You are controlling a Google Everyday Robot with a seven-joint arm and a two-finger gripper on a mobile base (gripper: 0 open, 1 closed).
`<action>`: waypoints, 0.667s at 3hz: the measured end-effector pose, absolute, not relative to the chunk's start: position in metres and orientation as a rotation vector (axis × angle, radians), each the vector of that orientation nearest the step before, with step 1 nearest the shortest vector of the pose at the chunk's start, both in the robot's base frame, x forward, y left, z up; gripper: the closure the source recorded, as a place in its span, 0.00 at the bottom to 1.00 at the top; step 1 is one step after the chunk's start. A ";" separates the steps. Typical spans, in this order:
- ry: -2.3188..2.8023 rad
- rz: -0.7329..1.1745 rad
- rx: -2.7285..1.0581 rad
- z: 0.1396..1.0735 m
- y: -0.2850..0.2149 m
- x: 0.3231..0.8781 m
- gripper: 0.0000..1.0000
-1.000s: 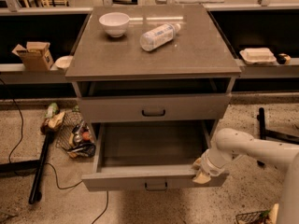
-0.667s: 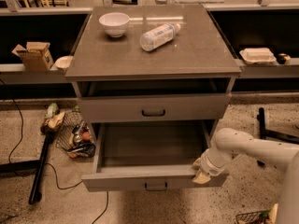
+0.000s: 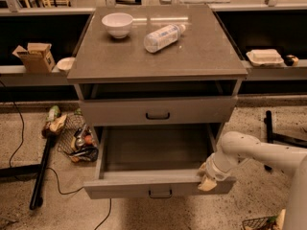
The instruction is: Open middle drawer
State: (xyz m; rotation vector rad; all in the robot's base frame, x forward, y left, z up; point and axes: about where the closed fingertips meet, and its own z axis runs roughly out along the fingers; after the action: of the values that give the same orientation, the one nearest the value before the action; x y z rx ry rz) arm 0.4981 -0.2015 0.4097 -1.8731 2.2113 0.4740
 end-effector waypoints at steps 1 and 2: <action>2.211 0.474 -1.873 0.410 -0.201 0.498 0.04; 2.228 0.404 -1.890 0.431 -0.201 0.498 0.00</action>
Offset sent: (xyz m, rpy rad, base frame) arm 0.0016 -0.0003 0.0646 -0.1325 -0.0673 -0.0077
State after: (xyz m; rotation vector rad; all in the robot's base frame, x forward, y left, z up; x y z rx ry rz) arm 0.4978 -0.2007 0.4310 -1.8903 2.2282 0.4044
